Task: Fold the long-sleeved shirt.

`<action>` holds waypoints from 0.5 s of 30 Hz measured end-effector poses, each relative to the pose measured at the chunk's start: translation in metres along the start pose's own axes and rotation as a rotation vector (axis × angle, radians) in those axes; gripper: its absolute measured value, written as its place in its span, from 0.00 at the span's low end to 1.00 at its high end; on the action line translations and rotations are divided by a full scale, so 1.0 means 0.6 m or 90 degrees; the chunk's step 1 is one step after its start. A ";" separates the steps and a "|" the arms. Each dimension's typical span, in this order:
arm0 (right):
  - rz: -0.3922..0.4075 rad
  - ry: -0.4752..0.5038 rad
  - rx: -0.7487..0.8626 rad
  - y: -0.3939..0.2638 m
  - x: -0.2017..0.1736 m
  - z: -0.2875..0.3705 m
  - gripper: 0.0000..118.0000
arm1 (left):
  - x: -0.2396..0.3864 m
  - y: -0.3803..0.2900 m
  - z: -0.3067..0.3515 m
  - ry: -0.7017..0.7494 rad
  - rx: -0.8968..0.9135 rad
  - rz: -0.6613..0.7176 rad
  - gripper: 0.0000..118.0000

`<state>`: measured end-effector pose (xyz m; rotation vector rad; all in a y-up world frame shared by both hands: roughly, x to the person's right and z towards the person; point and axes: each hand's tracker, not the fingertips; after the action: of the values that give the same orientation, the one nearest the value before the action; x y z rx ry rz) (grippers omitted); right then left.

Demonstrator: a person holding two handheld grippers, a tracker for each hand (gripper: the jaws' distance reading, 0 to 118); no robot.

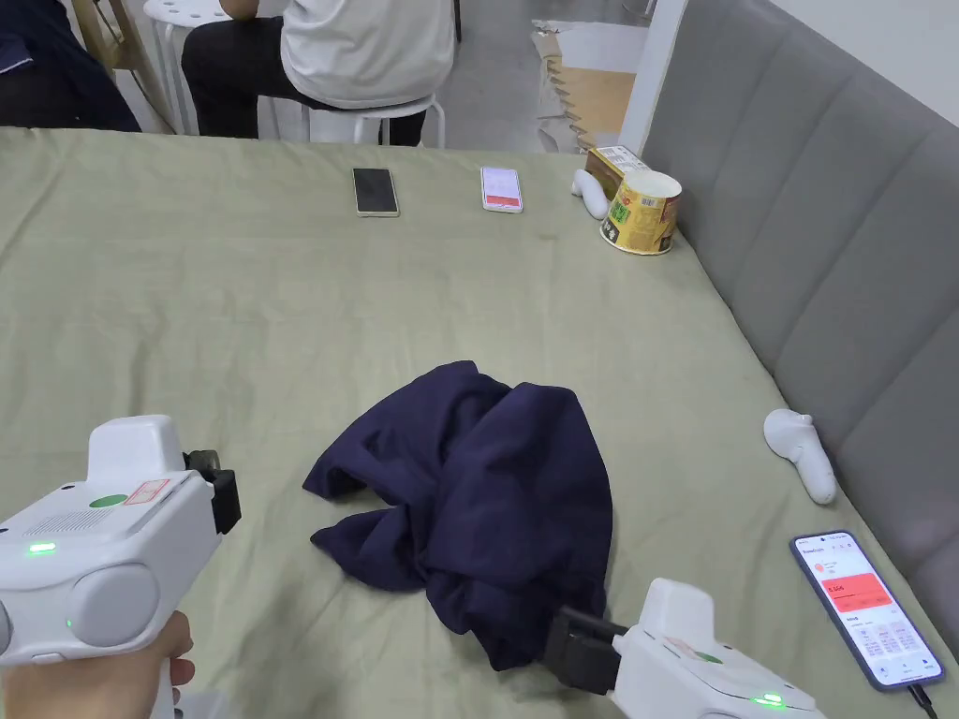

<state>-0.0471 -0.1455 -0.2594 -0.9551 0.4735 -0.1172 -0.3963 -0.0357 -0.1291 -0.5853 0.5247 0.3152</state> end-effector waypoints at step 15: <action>0.010 0.032 0.081 0.029 0.037 0.015 0.02 | 0.030 0.045 -0.213 -0.060 -0.184 -0.007 0.86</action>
<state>-0.0251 -0.1353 -0.2768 -0.8254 0.5129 -0.1560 -0.4411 -0.0879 -0.2419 -0.8484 0.3864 0.4104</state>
